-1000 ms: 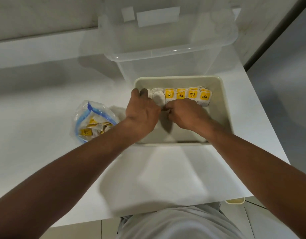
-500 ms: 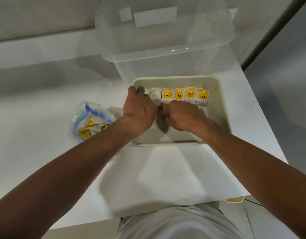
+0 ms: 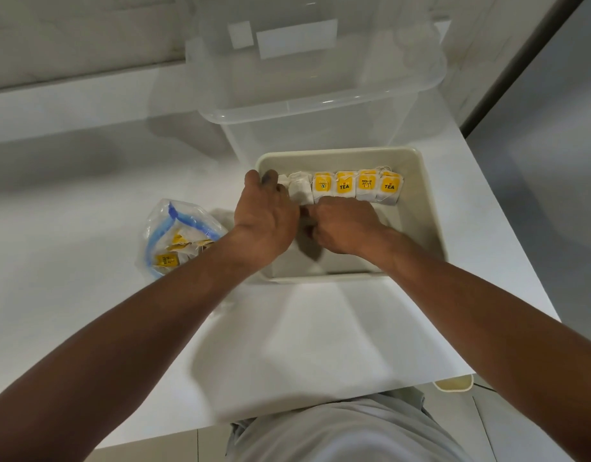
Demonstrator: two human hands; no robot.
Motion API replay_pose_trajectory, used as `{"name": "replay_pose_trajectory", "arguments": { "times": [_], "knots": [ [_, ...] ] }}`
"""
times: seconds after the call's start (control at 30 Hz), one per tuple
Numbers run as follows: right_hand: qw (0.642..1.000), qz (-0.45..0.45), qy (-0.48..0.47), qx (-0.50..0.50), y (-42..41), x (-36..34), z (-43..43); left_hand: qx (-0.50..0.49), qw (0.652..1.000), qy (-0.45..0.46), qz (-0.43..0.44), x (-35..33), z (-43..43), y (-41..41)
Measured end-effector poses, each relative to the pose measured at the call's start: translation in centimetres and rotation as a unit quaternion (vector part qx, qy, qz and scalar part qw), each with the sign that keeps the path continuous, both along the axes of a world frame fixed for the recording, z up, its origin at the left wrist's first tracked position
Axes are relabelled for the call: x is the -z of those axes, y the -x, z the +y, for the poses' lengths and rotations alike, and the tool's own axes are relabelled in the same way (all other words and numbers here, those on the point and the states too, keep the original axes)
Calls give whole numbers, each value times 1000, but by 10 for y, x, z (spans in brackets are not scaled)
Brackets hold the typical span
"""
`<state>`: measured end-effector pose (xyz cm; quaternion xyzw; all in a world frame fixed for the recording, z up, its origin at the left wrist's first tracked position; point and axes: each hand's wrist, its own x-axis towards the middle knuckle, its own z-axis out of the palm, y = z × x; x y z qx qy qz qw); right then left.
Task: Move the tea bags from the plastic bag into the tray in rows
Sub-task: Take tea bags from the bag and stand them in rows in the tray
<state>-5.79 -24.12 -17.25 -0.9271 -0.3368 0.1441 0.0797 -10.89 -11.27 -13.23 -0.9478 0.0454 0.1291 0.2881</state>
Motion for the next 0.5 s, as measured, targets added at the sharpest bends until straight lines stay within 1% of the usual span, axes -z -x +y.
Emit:
{"name": "replay_pose_trajectory", "arguments": {
  "times": [0.1, 0.23, 0.33, 0.43, 0.5],
  "knots": [
    [1000, 0, 4, 6, 1, -3, 2, 9, 1000, -17, 5, 5, 1, -1],
    [1000, -3, -10, 8, 2, -7, 1, 5, 1000, 17, -6, 2, 1, -1],
    [999, -1, -32, 39, 1, -11, -1, 2, 993, 104, -47, -5, 5, 2],
    [994, 32, -86, 62, 1, -15, -4, -8, 972, 226, -71, -14, 13, 6],
    [987, 57, -119, 87, 6, -21, -5, -17, 956, 284, -78, -18, 21, 9]
  ]
}}
